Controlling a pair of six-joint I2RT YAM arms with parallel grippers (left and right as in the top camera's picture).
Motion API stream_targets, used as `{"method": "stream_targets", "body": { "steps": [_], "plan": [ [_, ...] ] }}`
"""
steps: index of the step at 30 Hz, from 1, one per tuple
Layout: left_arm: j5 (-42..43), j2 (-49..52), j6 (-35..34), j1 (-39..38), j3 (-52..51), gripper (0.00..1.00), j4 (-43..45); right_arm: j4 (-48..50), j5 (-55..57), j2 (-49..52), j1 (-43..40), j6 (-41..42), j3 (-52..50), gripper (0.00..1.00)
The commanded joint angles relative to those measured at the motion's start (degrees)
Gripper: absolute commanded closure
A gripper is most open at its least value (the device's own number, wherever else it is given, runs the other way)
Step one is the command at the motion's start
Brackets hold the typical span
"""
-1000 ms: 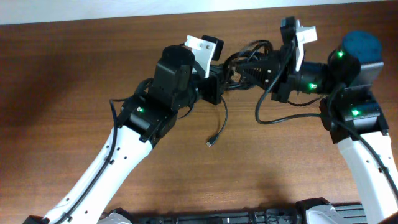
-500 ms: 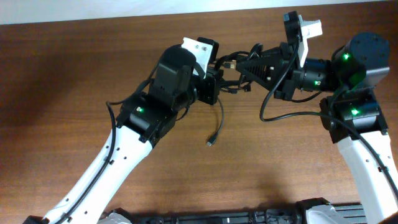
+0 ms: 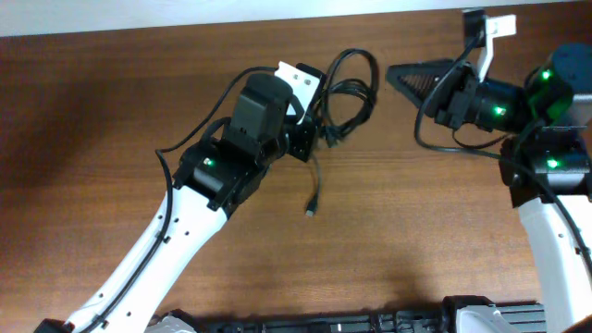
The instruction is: Untangle cables
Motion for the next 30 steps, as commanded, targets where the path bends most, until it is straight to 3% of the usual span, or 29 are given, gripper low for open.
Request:
{"method": "stream_targets", "body": {
  "steps": [1,10,18,23,30],
  "plan": [
    [-1.53,-0.17,5.7,0.17,0.17,1.0,0.66,-4.11,1.38,-0.83,-1.57,-0.28,0.7,0.78],
    [-0.52,-0.39,3.61,0.17,0.17,1.0,3.28,-11.52,0.72,-0.79,-2.21,-1.88,0.7,0.47],
    [10.62,-0.42,3.61,0.15,0.17,1.0,12.41,-18.86,-1.97,-0.79,-1.84,-13.14,0.7,0.39],
    [14.91,-0.24,3.61,0.15,0.17,1.0,15.43,-19.1,-1.79,-0.79,3.02,-18.88,0.7,0.38],
    [19.63,-0.04,3.58,-0.83,0.17,1.0,16.24,-17.64,2.56,-0.57,8.41,-18.95,0.7,0.38]
  ]
}}
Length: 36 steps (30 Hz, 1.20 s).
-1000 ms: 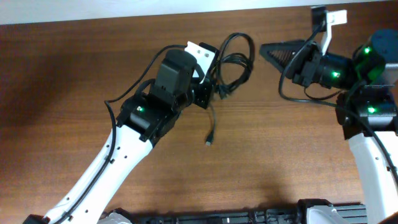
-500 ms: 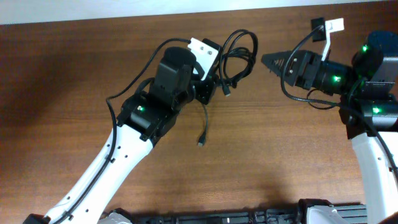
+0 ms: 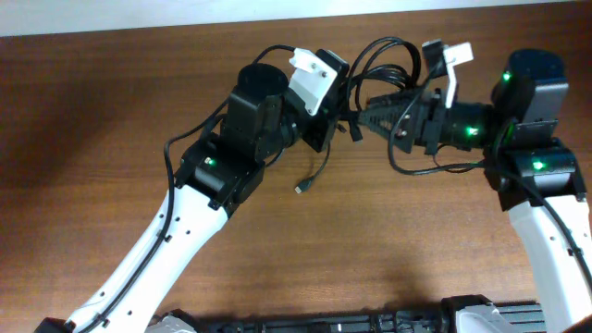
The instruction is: Untangle cables
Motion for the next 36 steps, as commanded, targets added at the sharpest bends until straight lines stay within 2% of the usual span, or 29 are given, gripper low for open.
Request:
{"method": "stream_targets", "body": {
  "steps": [1,11,12,14,16,27,28,29,30,31,32,36],
  "plan": [
    [5.31,-0.24,-0.44,-1.14,0.22,1.0,1.62,0.44,3.8,-0.37,2.45,-1.57,0.66,0.38],
    [5.27,-0.24,-0.37,-4.57,0.22,1.0,1.77,1.77,4.85,-0.17,2.99,-1.42,0.66,0.38],
    [5.25,-0.24,-0.37,-4.68,0.22,1.0,1.77,2.14,4.83,-0.17,2.99,-1.42,0.66,0.39],
    [5.25,-0.24,-0.37,-4.61,0.22,1.0,1.77,2.64,4.85,-0.17,2.99,-1.42,0.66,0.52],
    [5.27,-0.24,-0.37,-4.61,0.22,1.0,1.77,3.26,4.85,-0.17,2.99,-1.42,0.66,0.55],
    [7.45,-0.24,-0.37,-4.61,0.22,1.0,1.36,4.31,9.38,-0.15,2.89,-1.44,0.66,0.55],
    [7.43,-0.24,-0.37,-4.61,0.22,1.0,1.33,4.52,9.38,-0.15,2.89,-1.44,0.66,0.57],
    [7.43,-0.24,-0.37,-4.61,0.22,1.0,1.36,4.66,9.35,-0.15,2.89,-1.44,0.66,0.66],
    [7.43,-0.24,-0.37,-4.61,0.22,1.0,1.36,4.72,9.35,-0.15,2.86,-1.44,0.66,0.77],
    [7.43,-0.24,-0.37,-4.61,0.22,1.0,1.36,4.74,9.35,-0.15,2.82,-1.44,0.66,0.93],
    [7.43,-0.24,-0.37,-4.61,0.22,1.0,1.36,4.72,9.35,-0.15,2.75,-1.44,0.66,0.96],
    [7.39,-0.37,-0.35,-4.11,0.22,1.0,1.11,4.68,9.11,-0.15,1.2,-1.4,0.66,0.96]
  ]
}}
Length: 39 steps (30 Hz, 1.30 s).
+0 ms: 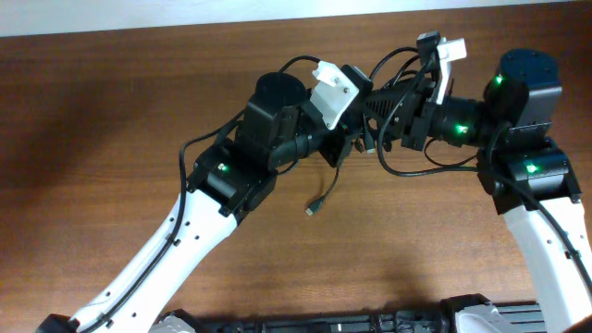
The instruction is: Untangle cables
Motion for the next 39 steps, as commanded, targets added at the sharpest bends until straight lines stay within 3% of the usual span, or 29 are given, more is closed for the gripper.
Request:
{"method": "stream_targets", "body": {
  "steps": [1,8,23,30,31,35,39],
  "plan": [
    [2.56,-0.94,0.09,0.96,0.42,1.0,-0.39,0.37,0.66,0.22,-2.6,-0.81,0.5,0.96],
    [2.56,-1.25,5.31,5.29,0.42,1.0,-6.43,0.37,-5.05,0.22,-9.86,1.25,0.5,0.96],
    [2.58,-6.88,34.29,6.8,0.42,1.0,-15.26,-7.23,-8.57,2.25,-20.57,0.46,0.5,0.96],
    [5.18,-10.56,35.45,6.8,0.42,1.0,-18.84,-7.67,-8.11,7.04,-20.59,0.46,0.5,0.96],
    [6.03,-10.69,35.45,6.8,0.42,1.0,-18.97,-7.85,-8.11,7.67,-20.59,0.46,0.5,0.92],
    [12.44,-10.71,35.41,6.8,0.42,1.0,-18.73,-9.86,-8.13,10.01,-20.52,0.44,0.5,0.56],
    [13.73,-10.71,34.12,6.8,0.42,1.0,-18.01,-11.28,-8.13,10.47,-20.52,0.42,0.5,0.41]
  ]
}}
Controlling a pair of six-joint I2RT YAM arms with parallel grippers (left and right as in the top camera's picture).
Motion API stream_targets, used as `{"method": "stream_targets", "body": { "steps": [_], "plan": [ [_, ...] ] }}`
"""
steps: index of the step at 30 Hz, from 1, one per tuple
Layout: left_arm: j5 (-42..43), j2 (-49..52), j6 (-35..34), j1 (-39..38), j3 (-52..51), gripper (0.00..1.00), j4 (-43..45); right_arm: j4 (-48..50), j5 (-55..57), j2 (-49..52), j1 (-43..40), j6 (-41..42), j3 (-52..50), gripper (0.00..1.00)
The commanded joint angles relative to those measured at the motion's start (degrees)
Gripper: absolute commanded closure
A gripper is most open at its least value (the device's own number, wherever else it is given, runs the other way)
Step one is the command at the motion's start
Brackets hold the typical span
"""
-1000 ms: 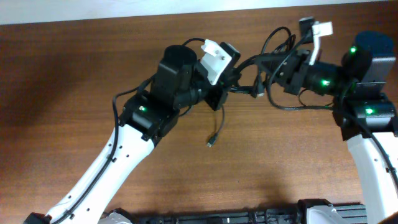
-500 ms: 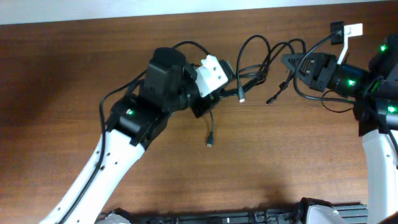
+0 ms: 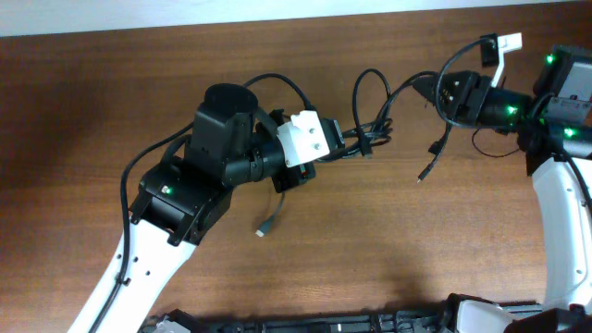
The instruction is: Untangle cables
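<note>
A tangle of black cables (image 3: 365, 139) hangs between my two grippers over the brown table, with one loop (image 3: 372, 91) standing up from it. My left gripper (image 3: 335, 148) is shut on the left side of the bundle; a cable end with a grey plug (image 3: 264, 228) hangs below it. Up at the right, my right gripper (image 3: 424, 91) is shut on a strand leading out of the tangle. That strand's free end with a small plug (image 3: 422, 176) dangles under it.
The brown wooden table (image 3: 83, 120) runs to a pale wall strip along the top edge. Both arms' own black service cables curl beside them. A dark fixture lies along the bottom edge (image 3: 370, 324).
The grippers were close together over the tangle near the top middle. Now the left one sits lower and further left, the right one far to the right, and the cables are drawn out between them.
First my left gripper was on the bundle on the table while the right one stood off at the right. Then the right gripper was at the raised bundle. Both then held it together, and now they are apart with strands spread between them.
</note>
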Motion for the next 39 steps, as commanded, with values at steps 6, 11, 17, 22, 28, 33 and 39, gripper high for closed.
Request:
{"method": "stream_targets", "body": {
  "steps": [6,11,17,22,28,33,39],
  "plan": [
    [1.68,-1.51,-11.96,2.47,0.44,1.0,4.85,-0.46,0.09,0.39,-0.46,-0.94,0.48,0.26],
    [-1.55,-1.51,-29.03,9.18,0.44,1.0,7.61,-0.42,0.11,0.31,-0.42,-2.23,0.48,0.19],
    [-1.55,-1.51,-40.11,14.97,0.44,1.0,7.58,-0.46,0.35,-0.2,-0.42,-4.98,0.48,0.15],
    [-1.57,-1.51,-47.41,16.79,0.44,1.0,7.63,-0.52,0.24,-0.24,-0.35,-5.66,0.48,0.14],
    [-1.55,-1.51,-55.49,16.79,0.44,1.0,9.09,-1.88,0.09,-0.55,3.23,-11.1,0.48,0.14],
    [0.42,-1.51,-57.61,16.79,0.44,1.0,9.18,-1.68,0.09,-0.59,9.14,-16.39,0.48,0.14],
    [12.96,-1.51,-53.44,16.79,0.44,1.0,12.33,0.59,0.11,-0.59,11.63,-15.34,0.48,0.14]
  ]
}}
